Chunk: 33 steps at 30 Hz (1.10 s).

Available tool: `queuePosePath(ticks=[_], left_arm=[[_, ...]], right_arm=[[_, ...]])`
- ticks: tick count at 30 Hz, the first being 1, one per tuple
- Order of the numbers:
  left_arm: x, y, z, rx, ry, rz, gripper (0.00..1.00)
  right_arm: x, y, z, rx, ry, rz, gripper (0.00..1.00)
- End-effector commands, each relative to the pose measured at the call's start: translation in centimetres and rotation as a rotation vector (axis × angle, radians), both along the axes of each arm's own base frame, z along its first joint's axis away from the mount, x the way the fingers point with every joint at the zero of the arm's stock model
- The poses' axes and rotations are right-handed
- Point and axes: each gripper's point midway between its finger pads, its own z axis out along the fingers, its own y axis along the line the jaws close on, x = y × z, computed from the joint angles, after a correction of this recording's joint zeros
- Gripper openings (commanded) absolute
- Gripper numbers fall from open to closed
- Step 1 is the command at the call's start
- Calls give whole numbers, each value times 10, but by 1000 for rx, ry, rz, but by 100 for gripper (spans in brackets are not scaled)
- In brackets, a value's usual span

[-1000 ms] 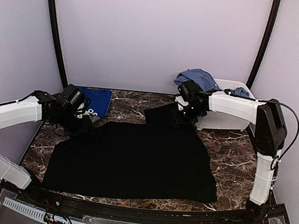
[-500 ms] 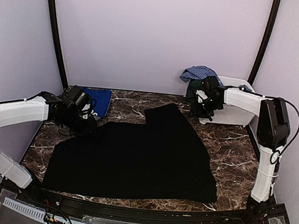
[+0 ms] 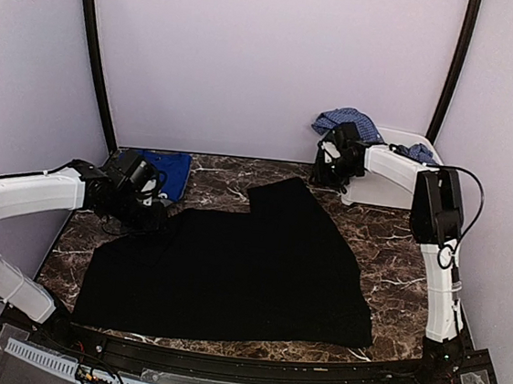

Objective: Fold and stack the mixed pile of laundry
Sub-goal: Pick up the 1/3-folded T-shirt from the center of the board.

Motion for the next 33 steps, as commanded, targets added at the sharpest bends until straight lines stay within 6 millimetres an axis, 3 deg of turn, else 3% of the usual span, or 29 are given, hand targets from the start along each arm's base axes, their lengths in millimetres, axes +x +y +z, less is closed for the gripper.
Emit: queuePosePath(ticks=[1, 4, 14, 26, 33], left_arm=[[-2, -2, -5, -17, 6, -16, 44], [-2, -1, -5, -12, 8, -15, 43], [-1, 0, -4, -4, -5, -16, 44], [4, 2, -2, 29, -17, -25, 44], [9, 1, 10, 30, -44, -33, 45]], right_arm=[[22, 30, 2, -24, -91, 28, 42], [30, 31, -15, -70, -88, -2, 42], [55, 32, -44, -125, -103, -18, 42], [58, 30, -62, -148, -72, -5, 44], [38, 17, -90, -214, 34, -8, 45]])
